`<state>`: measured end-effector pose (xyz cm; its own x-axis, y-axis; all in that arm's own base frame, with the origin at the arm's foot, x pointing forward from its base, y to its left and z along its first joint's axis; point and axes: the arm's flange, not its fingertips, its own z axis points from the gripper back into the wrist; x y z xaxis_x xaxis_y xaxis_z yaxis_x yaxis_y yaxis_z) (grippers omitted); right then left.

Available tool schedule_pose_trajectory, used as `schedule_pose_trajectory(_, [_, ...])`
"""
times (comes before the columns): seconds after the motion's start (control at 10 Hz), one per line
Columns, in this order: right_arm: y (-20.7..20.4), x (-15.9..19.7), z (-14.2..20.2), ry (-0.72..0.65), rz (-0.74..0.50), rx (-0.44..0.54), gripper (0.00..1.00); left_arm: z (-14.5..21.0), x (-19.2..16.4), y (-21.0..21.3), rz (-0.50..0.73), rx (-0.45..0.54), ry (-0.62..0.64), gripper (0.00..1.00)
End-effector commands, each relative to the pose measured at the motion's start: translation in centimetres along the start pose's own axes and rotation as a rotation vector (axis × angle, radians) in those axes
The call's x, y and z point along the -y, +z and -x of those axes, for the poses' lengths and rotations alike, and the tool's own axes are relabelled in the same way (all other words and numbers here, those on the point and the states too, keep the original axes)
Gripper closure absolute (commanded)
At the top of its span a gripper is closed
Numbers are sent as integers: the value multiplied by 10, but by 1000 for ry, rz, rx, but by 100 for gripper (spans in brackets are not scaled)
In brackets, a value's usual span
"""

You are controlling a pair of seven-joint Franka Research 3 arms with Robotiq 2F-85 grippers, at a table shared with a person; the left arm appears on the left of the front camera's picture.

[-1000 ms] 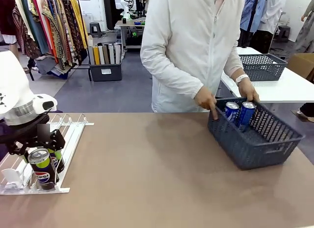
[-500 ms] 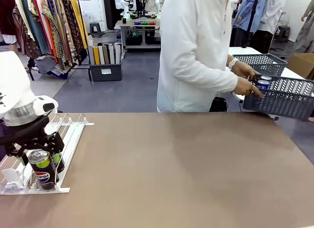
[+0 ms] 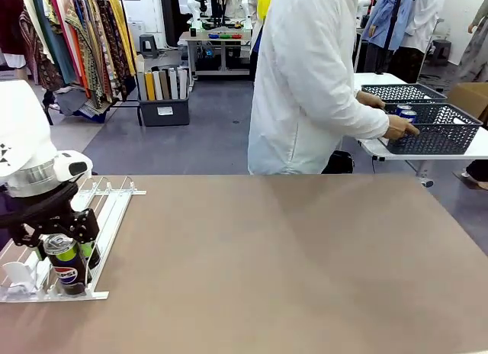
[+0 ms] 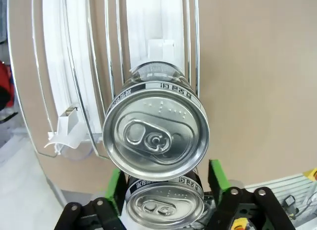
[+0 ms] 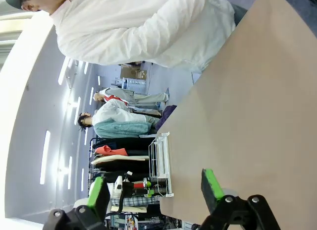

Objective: Retrieve and store the cans from the dispenser.
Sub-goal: Pick up one can from the Automatic Can Dispenser and place it in the middle of the table.

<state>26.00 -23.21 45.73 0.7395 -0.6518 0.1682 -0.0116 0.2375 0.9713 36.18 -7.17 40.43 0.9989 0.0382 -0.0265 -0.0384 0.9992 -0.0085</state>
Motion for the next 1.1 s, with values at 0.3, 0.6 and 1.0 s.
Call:
schedule_pose_trajectory(0.3, [-2,-3,-2,6,-28,13,0,29,-13,-26,5,45,15,100])
schedule_pose_trajectory(0.6, [-2,-3,-2,6,-28,13,0,45,-21,5,24,72,-1,100])
schedule_pose_trajectory(1.0, [-2,-3,-2,6,-28,13,0,104,-39,108,102,175,-194,100])
